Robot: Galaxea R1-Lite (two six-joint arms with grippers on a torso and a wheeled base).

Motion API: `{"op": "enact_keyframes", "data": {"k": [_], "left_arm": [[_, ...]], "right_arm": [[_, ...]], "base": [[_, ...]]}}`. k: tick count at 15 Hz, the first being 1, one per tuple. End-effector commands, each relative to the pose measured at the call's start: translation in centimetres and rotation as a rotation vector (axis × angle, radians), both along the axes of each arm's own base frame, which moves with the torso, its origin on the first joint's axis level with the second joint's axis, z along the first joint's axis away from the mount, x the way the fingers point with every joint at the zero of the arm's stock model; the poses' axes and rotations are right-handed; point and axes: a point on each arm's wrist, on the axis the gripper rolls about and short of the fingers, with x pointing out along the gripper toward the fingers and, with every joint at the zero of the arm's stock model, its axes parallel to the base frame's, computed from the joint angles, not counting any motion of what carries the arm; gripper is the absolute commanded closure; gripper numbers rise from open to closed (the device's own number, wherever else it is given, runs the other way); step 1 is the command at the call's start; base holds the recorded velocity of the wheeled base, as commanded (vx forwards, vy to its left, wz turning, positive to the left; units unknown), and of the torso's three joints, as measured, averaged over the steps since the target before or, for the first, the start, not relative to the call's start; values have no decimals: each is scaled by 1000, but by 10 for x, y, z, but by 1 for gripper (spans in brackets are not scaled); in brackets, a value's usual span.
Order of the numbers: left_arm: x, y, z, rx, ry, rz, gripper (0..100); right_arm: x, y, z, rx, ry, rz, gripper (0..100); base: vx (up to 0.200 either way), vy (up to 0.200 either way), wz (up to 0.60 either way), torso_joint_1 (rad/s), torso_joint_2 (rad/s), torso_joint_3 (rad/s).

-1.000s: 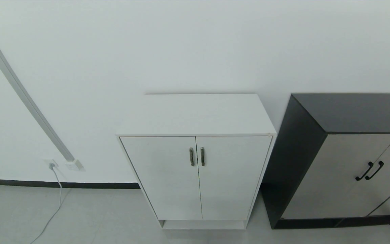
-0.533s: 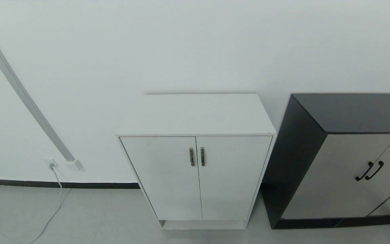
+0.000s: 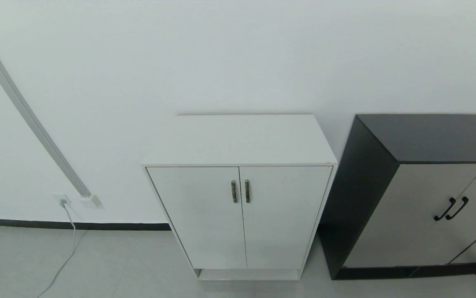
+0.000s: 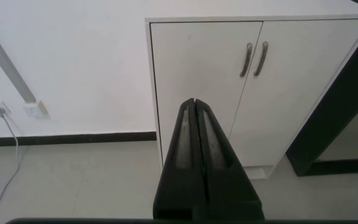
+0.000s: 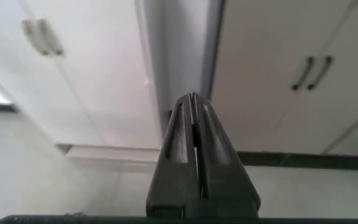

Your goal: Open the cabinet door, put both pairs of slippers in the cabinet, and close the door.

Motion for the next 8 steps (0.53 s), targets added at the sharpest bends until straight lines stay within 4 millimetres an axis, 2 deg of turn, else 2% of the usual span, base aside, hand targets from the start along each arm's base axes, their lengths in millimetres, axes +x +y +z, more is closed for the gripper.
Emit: {"op": "enact_keyframes", "data": {"k": [1, 8], "left_arm": [[0, 0, 0, 0, 0, 0, 100], [0, 0, 0, 0, 0, 0, 100]], "right_arm": [[-5, 1, -1, 5, -64, -29, 100], [-5, 1, -1, 59, -68, -21, 100]], "base": [[0, 0, 0, 0, 0, 0], [0, 0, 0, 0, 0, 0]]}}
